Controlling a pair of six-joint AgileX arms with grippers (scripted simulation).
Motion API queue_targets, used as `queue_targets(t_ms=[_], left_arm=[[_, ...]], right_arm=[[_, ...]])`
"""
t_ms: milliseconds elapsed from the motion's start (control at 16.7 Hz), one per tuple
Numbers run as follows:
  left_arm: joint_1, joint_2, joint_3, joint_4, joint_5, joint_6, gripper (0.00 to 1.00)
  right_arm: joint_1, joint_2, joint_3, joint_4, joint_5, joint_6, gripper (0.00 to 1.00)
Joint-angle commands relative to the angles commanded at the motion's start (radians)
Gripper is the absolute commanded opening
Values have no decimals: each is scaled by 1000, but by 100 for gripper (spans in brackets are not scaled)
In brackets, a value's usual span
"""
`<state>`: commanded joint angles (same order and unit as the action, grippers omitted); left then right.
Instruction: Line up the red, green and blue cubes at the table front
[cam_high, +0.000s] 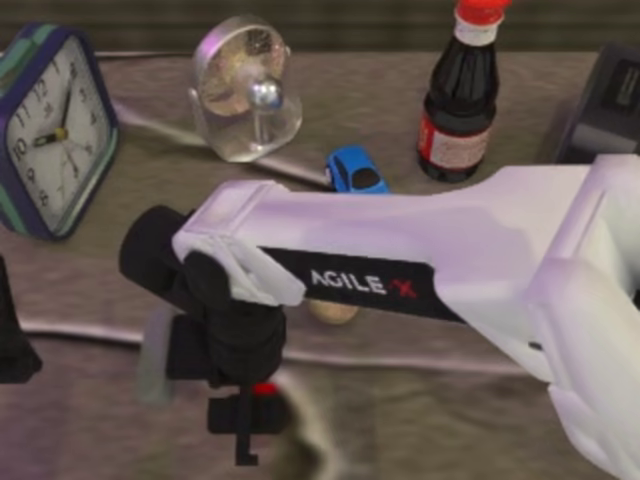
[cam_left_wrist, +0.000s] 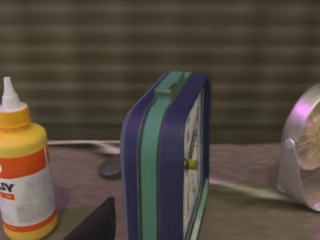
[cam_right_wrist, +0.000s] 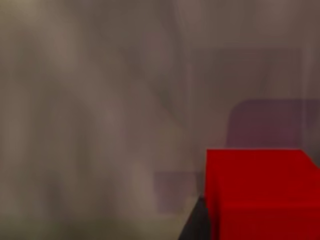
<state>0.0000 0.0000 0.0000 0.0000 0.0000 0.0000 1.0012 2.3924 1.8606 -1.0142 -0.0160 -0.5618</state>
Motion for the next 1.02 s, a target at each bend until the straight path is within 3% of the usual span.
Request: queue_targets(t_ms=[240, 300, 840, 1020], left_arm=[[0, 0, 0, 0, 0, 0, 100], [0, 0, 0, 0, 0, 0, 100], [0, 0, 0, 0, 0, 0, 100], [0, 0, 0, 0, 0, 0, 100]], right_arm=[[0, 0, 0, 0, 0, 0, 98], [0, 0, 0, 0, 0, 0, 100], [-1, -1, 3, -4, 0, -1, 100], [2, -18, 58, -74, 0, -3, 100]])
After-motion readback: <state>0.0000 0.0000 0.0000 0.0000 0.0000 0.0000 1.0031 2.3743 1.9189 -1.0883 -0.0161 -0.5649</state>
